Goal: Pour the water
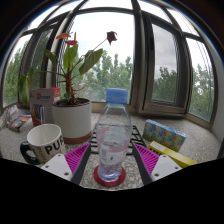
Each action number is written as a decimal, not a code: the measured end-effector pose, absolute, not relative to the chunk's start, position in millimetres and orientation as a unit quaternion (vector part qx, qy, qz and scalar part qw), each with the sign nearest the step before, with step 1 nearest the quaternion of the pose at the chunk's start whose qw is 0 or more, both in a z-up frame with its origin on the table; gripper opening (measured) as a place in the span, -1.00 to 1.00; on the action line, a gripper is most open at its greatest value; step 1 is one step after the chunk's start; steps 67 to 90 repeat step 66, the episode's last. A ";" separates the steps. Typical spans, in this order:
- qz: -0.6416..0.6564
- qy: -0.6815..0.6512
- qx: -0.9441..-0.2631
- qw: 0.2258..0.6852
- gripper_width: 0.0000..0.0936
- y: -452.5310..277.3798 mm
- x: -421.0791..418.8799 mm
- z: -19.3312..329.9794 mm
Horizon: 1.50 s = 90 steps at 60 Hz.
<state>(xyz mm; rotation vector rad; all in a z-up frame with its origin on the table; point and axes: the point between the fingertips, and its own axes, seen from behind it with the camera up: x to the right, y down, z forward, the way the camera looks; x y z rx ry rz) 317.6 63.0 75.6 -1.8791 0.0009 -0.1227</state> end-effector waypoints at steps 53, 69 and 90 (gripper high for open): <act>-0.118 0.071 -0.811 0.569 0.82 -284.9 201.3 160.4; -0.130 0.060 -0.802 0.580 0.82 -315.0 185.8 178.7; -0.130 0.060 -0.802 0.580 0.82 -315.0 185.8 178.7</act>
